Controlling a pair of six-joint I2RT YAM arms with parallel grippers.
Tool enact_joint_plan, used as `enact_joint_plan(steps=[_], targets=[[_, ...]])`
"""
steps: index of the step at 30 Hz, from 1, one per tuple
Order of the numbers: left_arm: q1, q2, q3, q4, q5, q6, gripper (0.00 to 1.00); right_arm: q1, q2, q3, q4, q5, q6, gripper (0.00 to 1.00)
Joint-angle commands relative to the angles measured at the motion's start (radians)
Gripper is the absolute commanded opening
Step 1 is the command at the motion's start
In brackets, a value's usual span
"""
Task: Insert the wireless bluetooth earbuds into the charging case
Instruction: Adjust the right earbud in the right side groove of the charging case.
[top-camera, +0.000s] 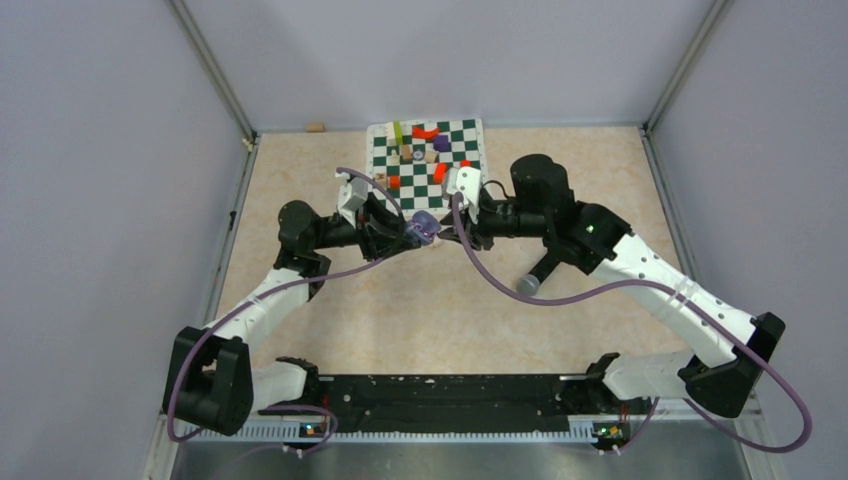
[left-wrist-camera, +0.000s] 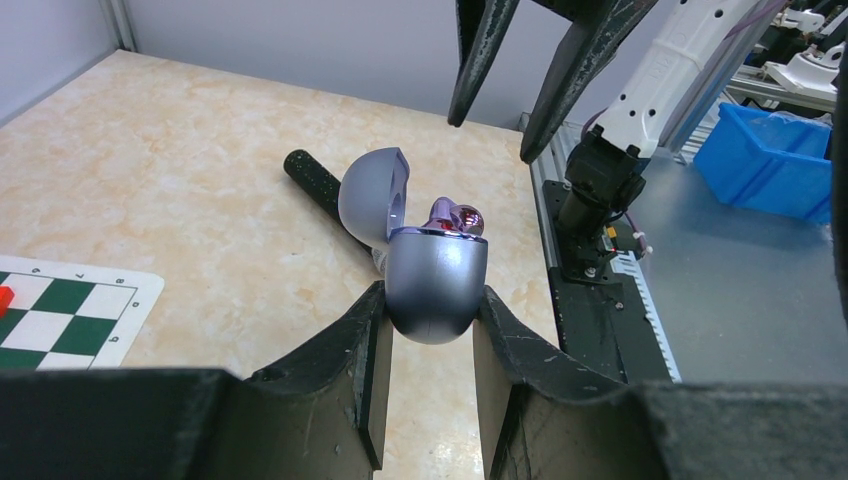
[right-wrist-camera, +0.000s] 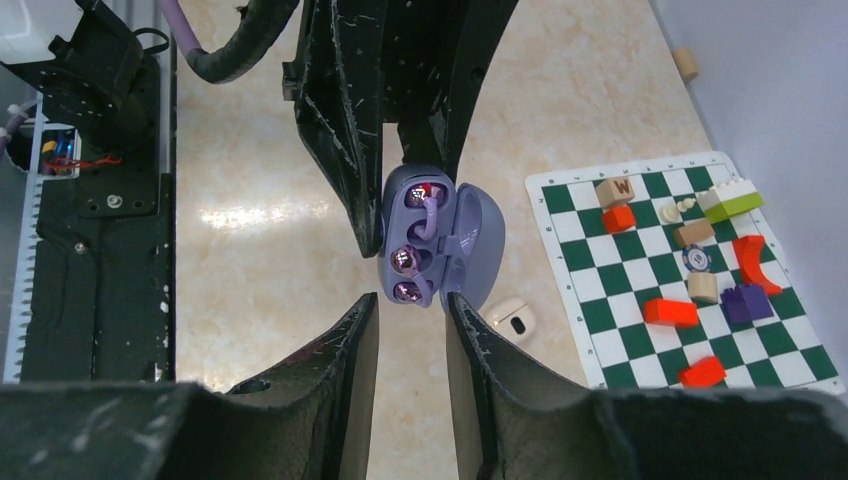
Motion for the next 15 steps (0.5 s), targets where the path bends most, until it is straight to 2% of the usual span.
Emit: enact_joint_plan(steps=[1, 5, 6, 8, 15], targets=[[-0.003, -0.017, 0.023, 0.009, 0.020, 0.018, 0.00, -0.008, 0.031, 0.044, 0.065, -0.021, 0.051, 0.36], [-0.006, -0.016, 0.022, 0.010, 0.024, 0.021, 0.00, -0.007, 0.047, 0.040, 0.096, 0.029, 0.090, 0.46], [-0.008, -0.016, 0.022, 0.010, 0.024, 0.023, 0.00, -0.006, 0.050, 0.039, 0.103, 0.042, 0.097, 0.53], [-0.010, -0.016, 0.022, 0.010, 0.027, 0.025, 0.00, -0.007, 0.060, 0.045, 0.115, 0.060, 0.122, 0.60], [-0.013, -0.020, 0.022, 0.010, 0.032, 0.026, 0.00, -0.024, 0.126, 0.107, 0.094, 0.035, 0.213, 0.62]])
